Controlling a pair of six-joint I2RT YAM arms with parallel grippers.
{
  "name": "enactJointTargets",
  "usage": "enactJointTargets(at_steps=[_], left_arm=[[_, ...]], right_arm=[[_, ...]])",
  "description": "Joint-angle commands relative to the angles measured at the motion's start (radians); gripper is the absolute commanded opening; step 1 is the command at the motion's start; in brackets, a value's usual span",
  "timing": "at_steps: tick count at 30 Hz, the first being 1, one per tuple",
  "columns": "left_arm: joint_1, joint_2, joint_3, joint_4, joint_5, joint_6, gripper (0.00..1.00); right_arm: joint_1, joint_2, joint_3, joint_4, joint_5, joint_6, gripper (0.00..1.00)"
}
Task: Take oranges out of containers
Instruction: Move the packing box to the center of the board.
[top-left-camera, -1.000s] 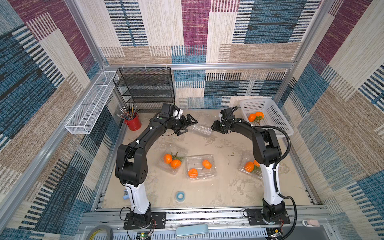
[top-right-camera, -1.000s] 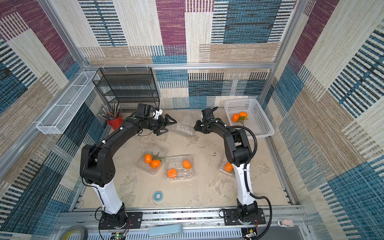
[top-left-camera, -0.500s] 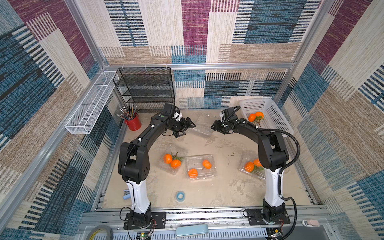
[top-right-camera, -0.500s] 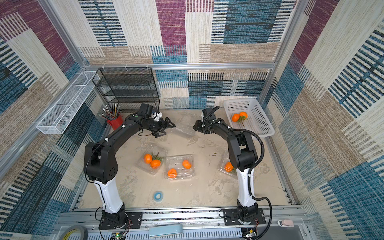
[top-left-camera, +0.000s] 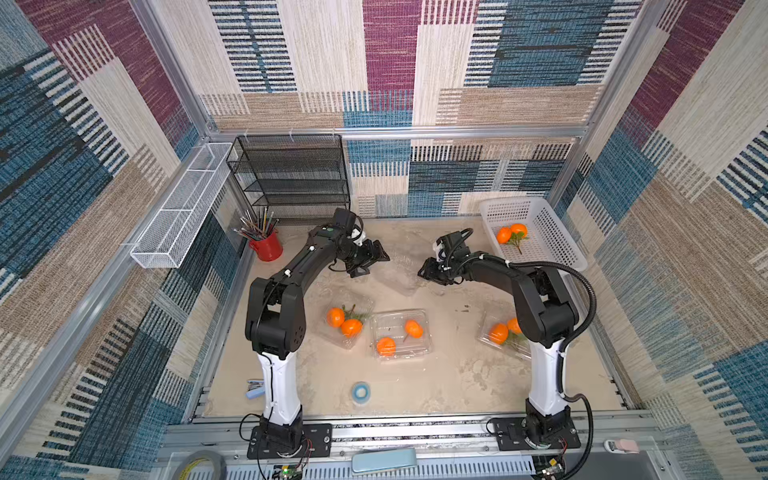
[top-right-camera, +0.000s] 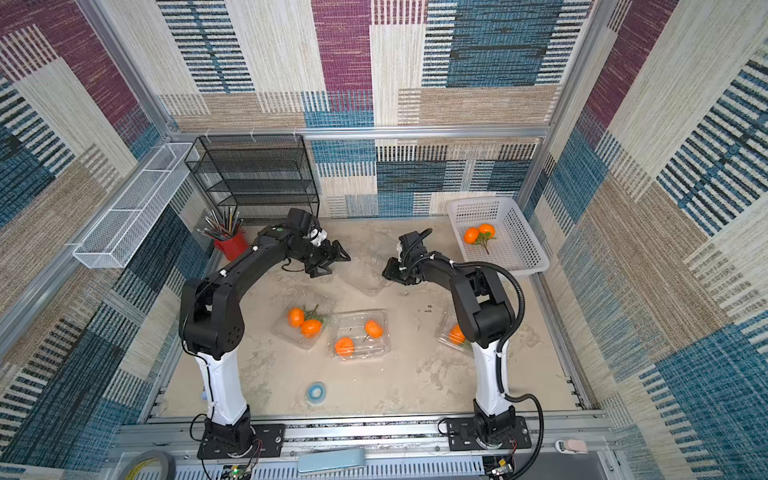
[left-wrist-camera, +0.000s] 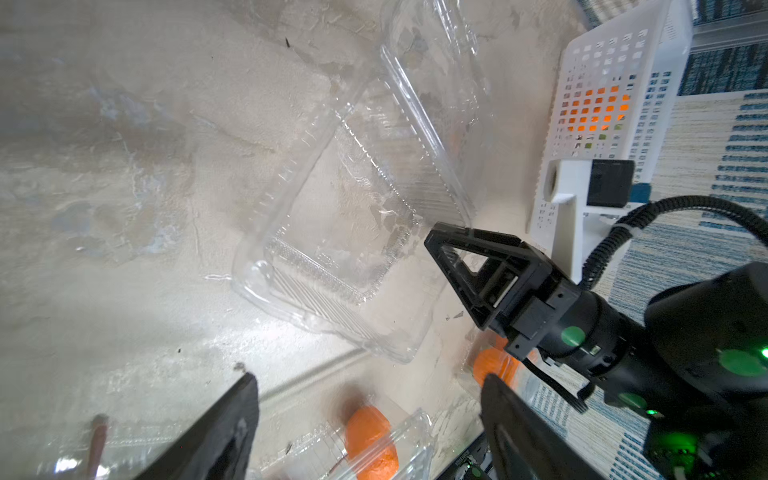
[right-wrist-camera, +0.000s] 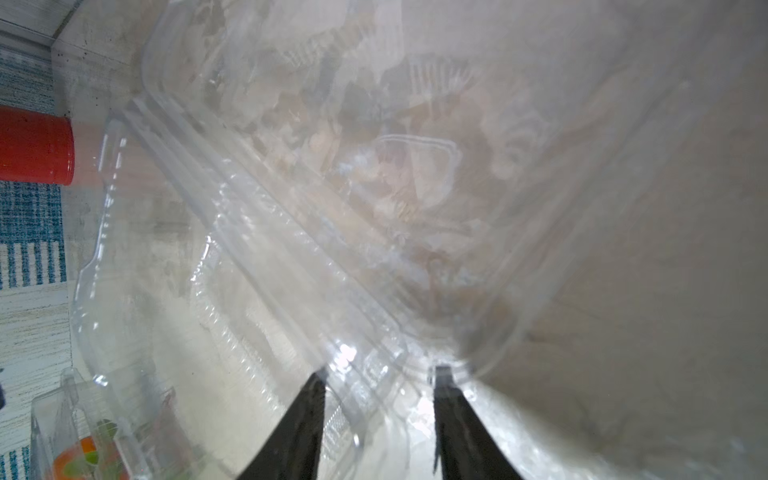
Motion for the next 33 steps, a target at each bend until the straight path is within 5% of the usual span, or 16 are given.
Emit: enactJointTargets(at_steps=[1, 11, 17, 33], left_arm=[[0.002, 0.038, 0.059, -0.076, -0.032, 0.061, 0.81], [-0.034, 0.217, 0.333, -0.281, -0.269, 0.241, 0.64], [-0.069, 0.248, 0.337, -0.284, -0.355, 0.283, 0.56], [-0.071, 0.294, 0.379, -0.265, -0.416, 0.239, 0.10]], right_arm=[[0.005, 0.016, 0.013, 0.050, 0.016, 0.016, 0.40], [0.004, 0.039, 0.063, 0.032, 0.063, -0.030, 0.36], [0.005, 0.054, 0.083, 0.040, 0.057, -0.038, 0.35], [0.005, 0.014, 0.068, 0.061, 0.065, -0.089, 0.41]])
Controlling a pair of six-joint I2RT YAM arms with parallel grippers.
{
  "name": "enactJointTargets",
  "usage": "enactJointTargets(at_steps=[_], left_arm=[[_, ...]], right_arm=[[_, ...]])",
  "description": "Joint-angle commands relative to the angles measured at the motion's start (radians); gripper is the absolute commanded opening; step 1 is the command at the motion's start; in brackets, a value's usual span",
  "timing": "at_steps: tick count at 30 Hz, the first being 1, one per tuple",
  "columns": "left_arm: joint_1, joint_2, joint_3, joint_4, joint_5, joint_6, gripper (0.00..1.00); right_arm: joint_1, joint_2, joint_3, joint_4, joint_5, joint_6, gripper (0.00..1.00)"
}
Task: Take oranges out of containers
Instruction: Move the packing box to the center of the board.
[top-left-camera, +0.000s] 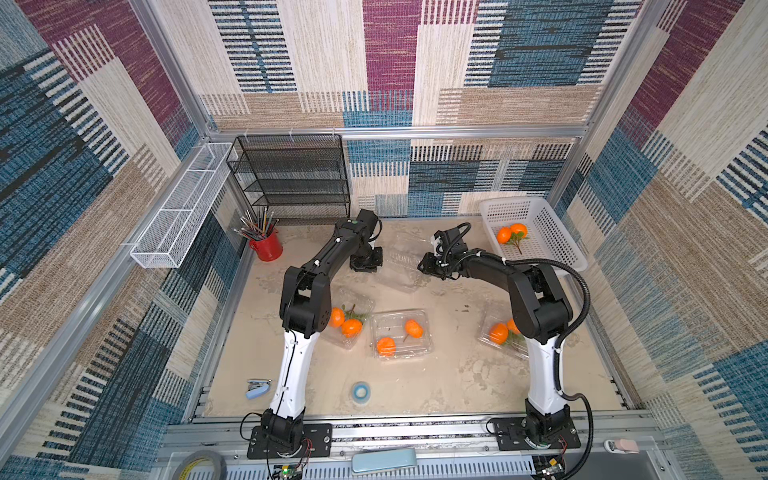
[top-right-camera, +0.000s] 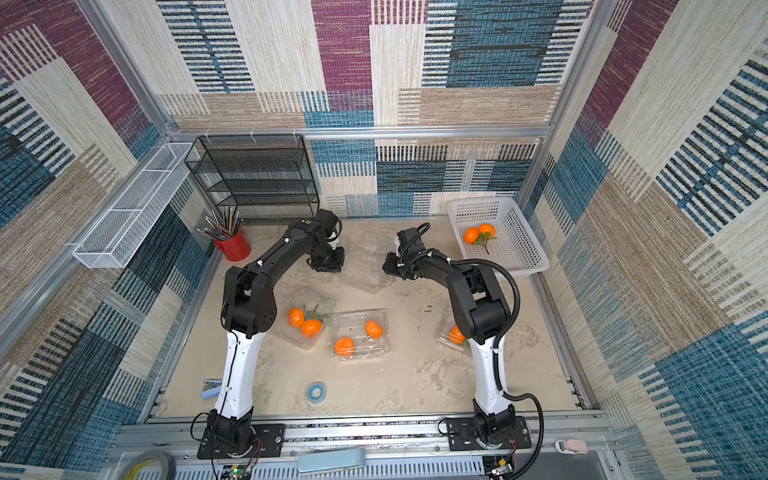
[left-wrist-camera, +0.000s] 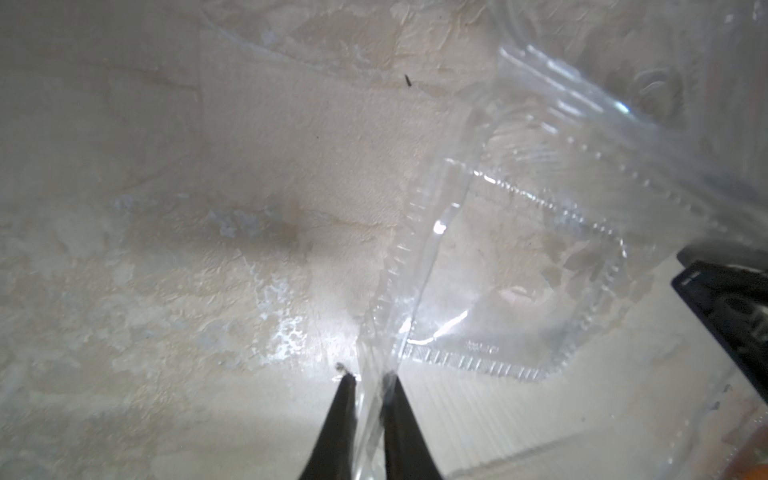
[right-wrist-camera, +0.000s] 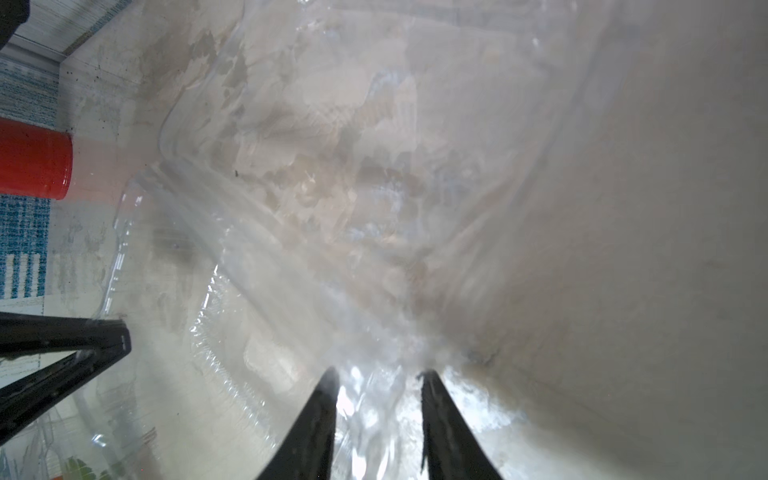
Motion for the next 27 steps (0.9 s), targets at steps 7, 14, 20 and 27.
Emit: enactJointTargets(at_steps=[7, 14, 20, 27], left_arm=[[0.017, -0.075, -0.074, 0.044, -0.077, -0.032, 0.05], [0.091, -0.159, -0.179, 0.065, -0.090, 0.017, 0.04], [0.178, -0.186, -0.212, 0.067, -0.121, 0.166, 0.04], [0.297, -0.150, -0.172, 0.044, -0.153, 0.265, 0.04]], right_arm=[[0.000, -0.087, 0.016, 0.036, -0.026, -0.018, 0.75], [0.000, -0.204, -0.050, 0.066, -0.058, 0.000, 0.99], [0.000, -0.284, -0.134, 0.112, -0.081, 0.014, 0.99], [0.000, -0.314, -0.192, 0.133, -0.111, 0.018, 0.99]])
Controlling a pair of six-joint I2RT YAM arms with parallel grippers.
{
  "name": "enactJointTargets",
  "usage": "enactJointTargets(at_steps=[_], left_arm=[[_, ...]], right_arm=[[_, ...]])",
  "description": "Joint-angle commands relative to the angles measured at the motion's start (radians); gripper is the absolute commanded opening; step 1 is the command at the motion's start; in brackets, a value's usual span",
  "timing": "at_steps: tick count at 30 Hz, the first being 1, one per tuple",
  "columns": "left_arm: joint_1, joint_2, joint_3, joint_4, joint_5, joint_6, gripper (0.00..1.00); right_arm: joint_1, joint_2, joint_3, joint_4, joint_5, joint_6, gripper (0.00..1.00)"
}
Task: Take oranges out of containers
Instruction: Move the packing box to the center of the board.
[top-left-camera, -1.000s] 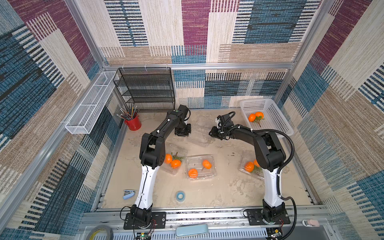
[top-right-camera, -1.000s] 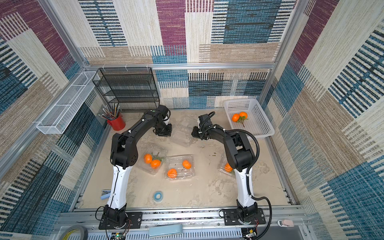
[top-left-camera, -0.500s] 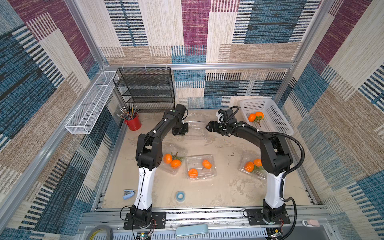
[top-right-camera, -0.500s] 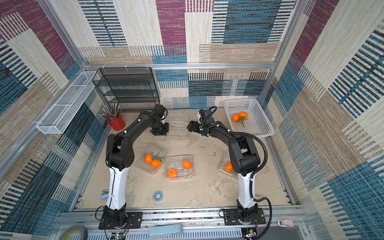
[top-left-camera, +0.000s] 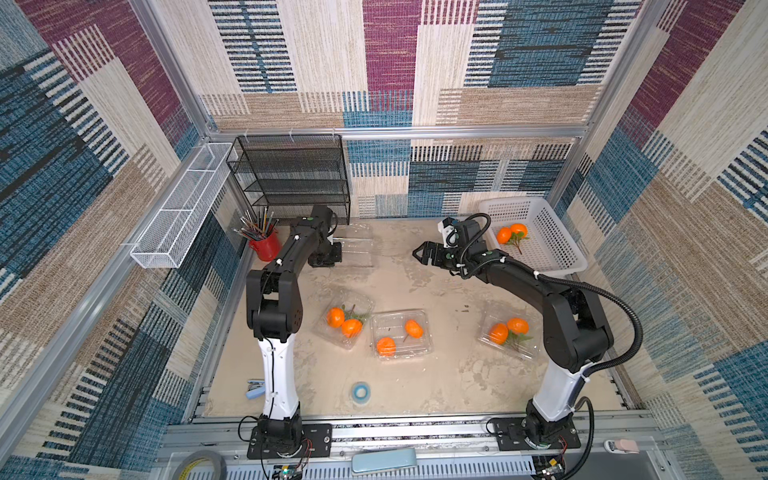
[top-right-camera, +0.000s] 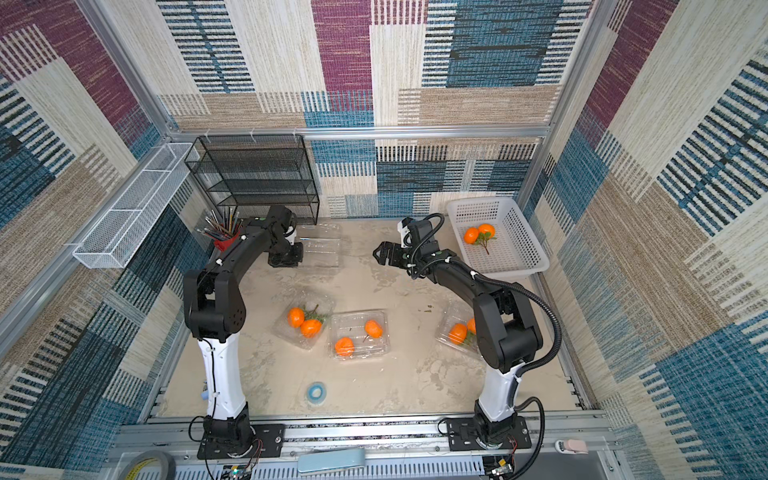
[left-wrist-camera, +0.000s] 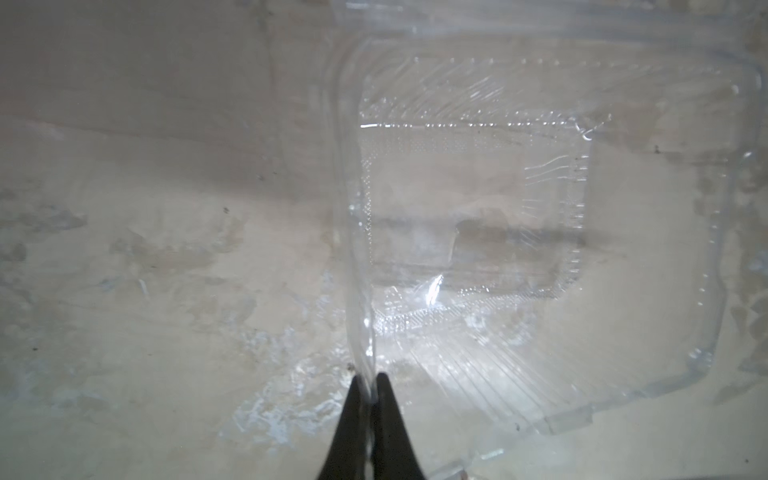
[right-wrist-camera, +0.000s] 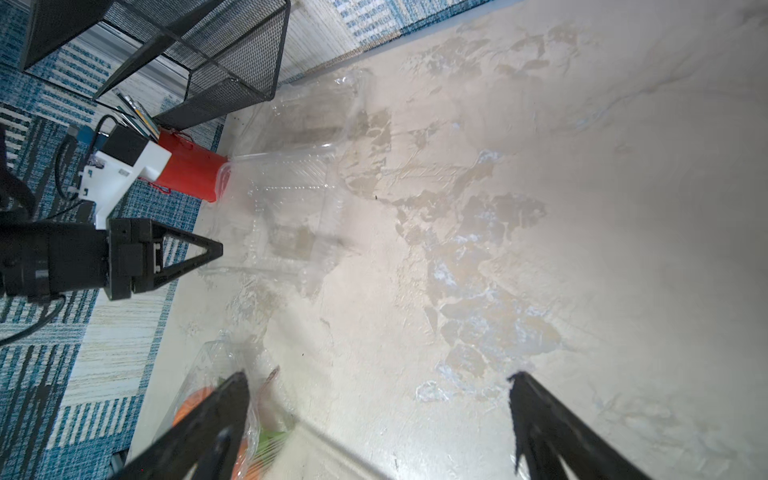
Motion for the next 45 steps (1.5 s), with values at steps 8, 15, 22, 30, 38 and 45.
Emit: enactJointTargets(at_steps=[8, 15, 22, 30, 38, 45], left_arm=[[0.116, 0.057, 0.073, -0.025, -0.094, 0.189, 0.06], [0.168, 0.097, 0.121, -0.026, -0.194, 0.228, 0.10], [0.167, 0.097, 0.157, -0.029, -0.192, 0.224, 0.40], [0.153, 0.016, 0.178, -0.100, -0.295, 0.117, 0.67], [0.078, -0.180, 0.080, -0.164, -0.304, 0.010, 0.79], [-0.036, -0.370, -0.123, -0.194, -0.213, -0.106, 0.99]], right_arm=[[0.002, -0.020, -0.040, 0.073, -0.069, 0.031, 0.98], [0.011, -0.025, -0.053, 0.068, -0.086, 0.035, 0.98], [0.013, 0.000, -0.062, 0.095, -0.119, 0.051, 0.98], [0.015, -0.018, -0.055, 0.083, -0.117, 0.042, 0.98], [0.015, -0.084, -0.052, 0.012, -0.083, 0.009, 0.99], [0.019, -0.149, -0.119, -0.019, -0.052, -0.007, 0.98]])
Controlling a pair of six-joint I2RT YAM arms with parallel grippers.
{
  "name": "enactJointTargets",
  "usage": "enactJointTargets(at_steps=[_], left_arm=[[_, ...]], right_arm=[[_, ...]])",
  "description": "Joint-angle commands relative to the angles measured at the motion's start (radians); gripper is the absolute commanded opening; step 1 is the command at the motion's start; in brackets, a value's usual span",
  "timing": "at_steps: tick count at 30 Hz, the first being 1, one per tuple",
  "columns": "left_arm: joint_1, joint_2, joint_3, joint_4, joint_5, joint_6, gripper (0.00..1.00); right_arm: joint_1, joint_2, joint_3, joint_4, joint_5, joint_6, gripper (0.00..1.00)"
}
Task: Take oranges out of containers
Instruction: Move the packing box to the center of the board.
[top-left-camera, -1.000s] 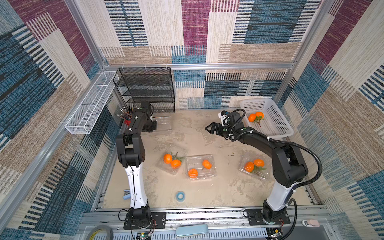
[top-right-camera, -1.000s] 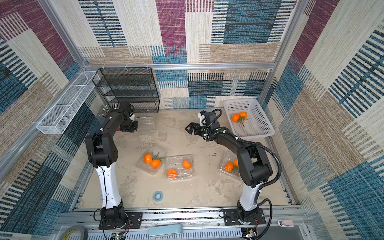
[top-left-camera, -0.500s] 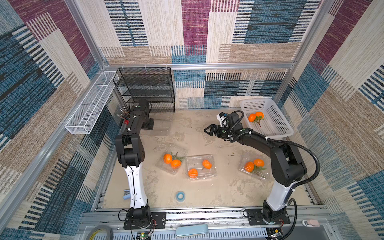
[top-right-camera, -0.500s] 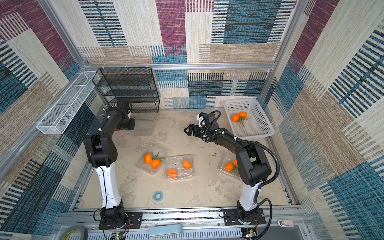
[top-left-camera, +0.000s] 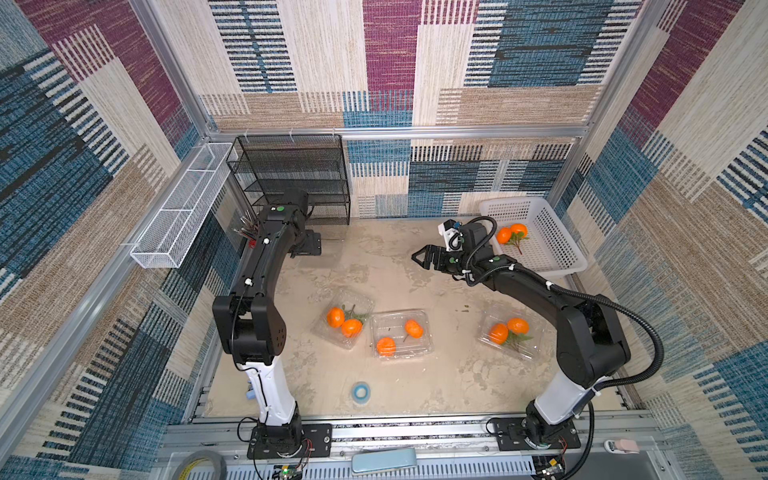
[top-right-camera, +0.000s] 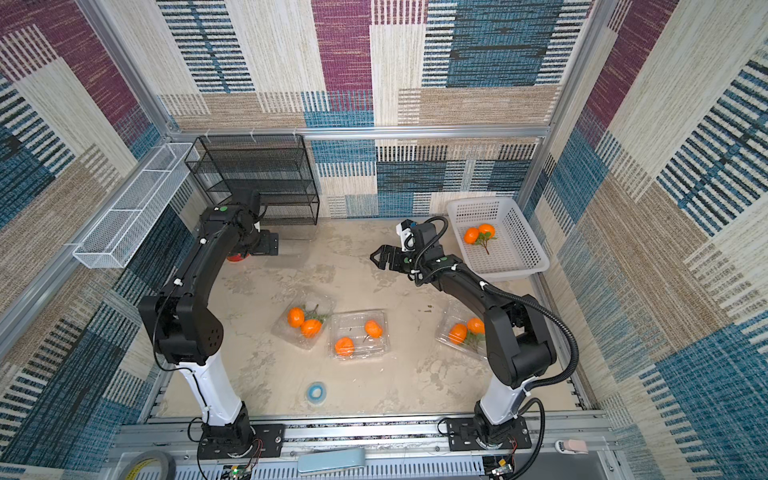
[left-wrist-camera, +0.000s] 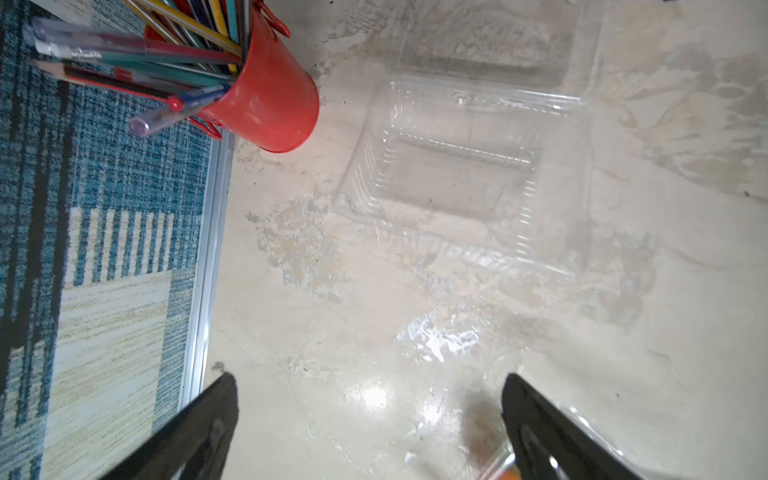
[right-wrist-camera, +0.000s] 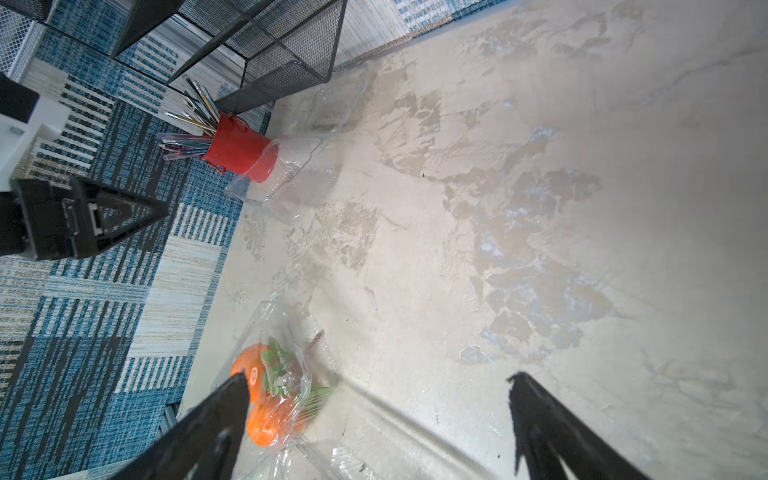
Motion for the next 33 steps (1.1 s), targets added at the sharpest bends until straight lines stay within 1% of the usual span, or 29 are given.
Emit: enactJointTargets(at_steps=[1, 2, 5, 7, 9, 13, 16, 20, 24, 27, 31, 33], left_arm=[[-0.049, -0.087, -0.102, -0.033, 0.096, -0.125, 0.99], [-0.072, -0.115, -0.145, -0.030, 0.137, -0.148, 0.99], [-0.192, -0.192, -0.265, -0.009, 0.242, -0.201, 0.99], [-0.263, -0.255, -0.360, 0.039, 0.338, -0.265, 0.99], [-0.304, -0.316, -0.448, 0.102, 0.402, -0.330, 0.99], [-0.330, -0.443, -0.646, 0.266, 0.541, -0.476, 0.99], [-0.340, -0.503, -0.756, 0.348, 0.575, -0.537, 0.99], [-0.352, -0.521, -0.866, 0.460, 0.671, -0.595, 0.99], [-0.408, -0.523, -0.943, 0.578, 0.697, -0.657, 0.99], [-0.438, -0.511, -0.979, 0.618, 0.677, -0.679, 0.99], [-0.446, -0.477, -1.004, 0.669, 0.694, -0.694, 0.99], [-0.460, -0.450, -0.998, 0.697, 0.699, -0.701, 0.99]], right_arm=[[0.008, -0.037, -0.040, -0.027, 0.031, -0.028, 0.98], [0.010, -0.051, -0.059, -0.030, 0.039, -0.033, 0.98], [0.015, -0.095, -0.130, -0.042, 0.044, -0.043, 0.98], [0.025, -0.126, -0.175, -0.048, 0.044, -0.040, 0.98], [0.043, -0.160, -0.220, -0.038, 0.054, -0.024, 0.98], [0.084, -0.194, -0.299, -0.001, 0.033, 0.031, 0.98], [0.138, -0.210, -0.343, 0.017, 0.045, 0.061, 0.98], [0.188, -0.230, -0.413, 0.070, 0.045, 0.114, 0.98], [0.219, -0.248, -0.470, 0.100, 0.062, 0.146, 0.98], [0.226, -0.263, -0.501, 0.125, 0.053, 0.161, 0.98], [0.229, -0.269, -0.520, 0.143, 0.048, 0.168, 0.98], [0.230, -0.273, -0.532, 0.163, 0.027, 0.176, 0.98]])
